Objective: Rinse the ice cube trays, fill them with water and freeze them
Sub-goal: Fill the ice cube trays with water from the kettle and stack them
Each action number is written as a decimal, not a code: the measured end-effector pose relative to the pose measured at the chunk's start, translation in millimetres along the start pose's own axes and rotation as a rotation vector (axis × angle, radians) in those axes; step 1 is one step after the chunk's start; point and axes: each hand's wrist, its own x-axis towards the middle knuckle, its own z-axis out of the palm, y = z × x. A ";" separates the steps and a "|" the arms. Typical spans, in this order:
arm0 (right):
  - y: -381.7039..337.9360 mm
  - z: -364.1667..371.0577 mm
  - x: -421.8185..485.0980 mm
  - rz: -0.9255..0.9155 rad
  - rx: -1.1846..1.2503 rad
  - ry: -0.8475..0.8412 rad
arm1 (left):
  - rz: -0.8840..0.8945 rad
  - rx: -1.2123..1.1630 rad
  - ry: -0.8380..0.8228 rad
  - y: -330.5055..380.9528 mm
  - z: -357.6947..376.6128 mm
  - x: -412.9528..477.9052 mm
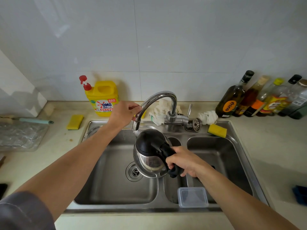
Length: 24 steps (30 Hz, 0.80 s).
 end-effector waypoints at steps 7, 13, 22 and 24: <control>1.7 -1.2 0.4 -0.015 0.000 -0.003 | -0.017 0.011 0.008 3.7 0.1 -3.2; 9.2 -15.5 -6.1 -0.033 0.020 -0.008 | -0.025 0.058 0.026 11.2 1.9 -3.3; 43.3 -82.7 -51.4 -0.067 0.076 0.049 | 0.202 -0.074 0.283 87.5 49.0 -9.9; 54.7 -103.5 -64.5 -0.074 0.081 0.076 | 0.257 -0.035 0.198 107.3 71.6 -3.2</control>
